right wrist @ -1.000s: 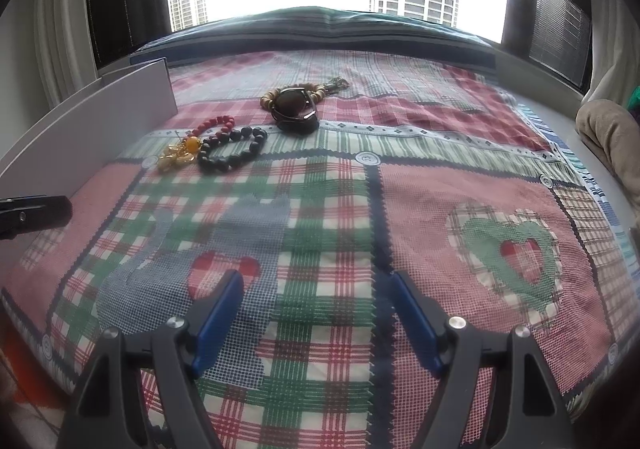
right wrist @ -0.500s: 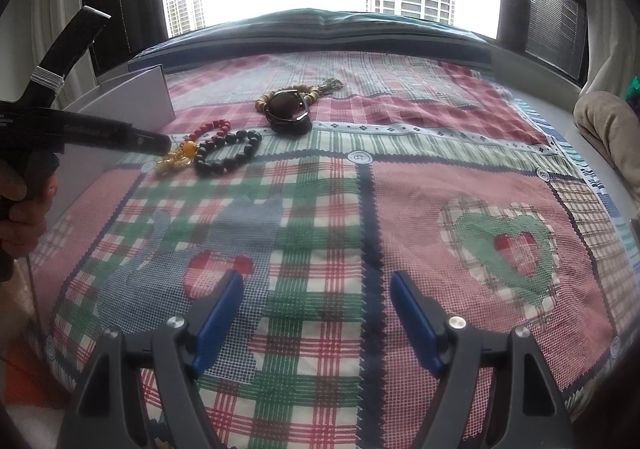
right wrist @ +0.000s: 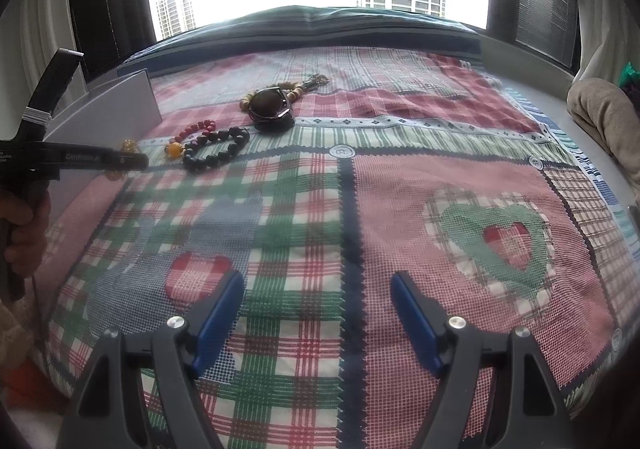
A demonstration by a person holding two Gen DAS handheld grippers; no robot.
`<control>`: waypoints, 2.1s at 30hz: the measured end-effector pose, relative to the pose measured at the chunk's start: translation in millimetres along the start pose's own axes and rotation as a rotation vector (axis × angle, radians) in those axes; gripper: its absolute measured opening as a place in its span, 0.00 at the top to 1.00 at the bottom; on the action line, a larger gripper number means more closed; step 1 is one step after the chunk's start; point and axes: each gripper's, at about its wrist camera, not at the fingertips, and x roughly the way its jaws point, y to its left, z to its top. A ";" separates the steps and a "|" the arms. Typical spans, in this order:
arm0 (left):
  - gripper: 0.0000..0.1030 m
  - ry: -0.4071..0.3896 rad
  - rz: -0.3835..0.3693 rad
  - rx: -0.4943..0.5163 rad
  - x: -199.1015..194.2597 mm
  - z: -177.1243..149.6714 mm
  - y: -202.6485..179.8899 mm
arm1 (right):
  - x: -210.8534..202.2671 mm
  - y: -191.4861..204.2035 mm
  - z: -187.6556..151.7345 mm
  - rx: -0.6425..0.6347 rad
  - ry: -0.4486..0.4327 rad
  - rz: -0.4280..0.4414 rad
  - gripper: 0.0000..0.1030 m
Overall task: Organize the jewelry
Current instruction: 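Grasp the gold charm with the left tool while the right tool moves toward the red bead bracelet, then grasp the red bead bracelet with the right tool while the left tool lifts the gold charm, then carry the gold charm and red bracelet into the white box and open both tools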
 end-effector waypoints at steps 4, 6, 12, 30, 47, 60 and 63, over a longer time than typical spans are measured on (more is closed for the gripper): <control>0.78 0.005 0.010 -0.047 -19.5 -19.3 5.6 | 1.0 -2.5 13.6 0.009 0.006 0.040 0.25; 0.77 0.003 0.018 -0.057 -26.2 -27.6 6.7 | 0.9 -2.0 29.0 0.010 0.003 0.076 0.25; 0.77 -0.021 0.033 -0.064 -45.2 -40.5 8.9 | 26.1 31.1 105.2 -0.020 0.112 0.353 0.53; 0.77 -0.065 -0.038 -0.197 -107.3 -64.7 39.5 | 148.2 169.6 138.8 -0.780 0.329 0.448 0.83; 0.77 -0.192 0.262 -0.379 -243.4 -88.8 154.9 | -7.6 232.4 211.7 -0.331 0.166 0.886 0.83; 0.74 -0.017 0.319 -0.448 -183.2 -116.5 191.2 | 13.8 367.6 160.8 -0.513 0.258 0.896 0.83; 0.49 -0.026 0.346 -0.456 -185.5 -118.5 190.2 | 19.4 383.4 136.7 -0.583 0.281 0.843 0.76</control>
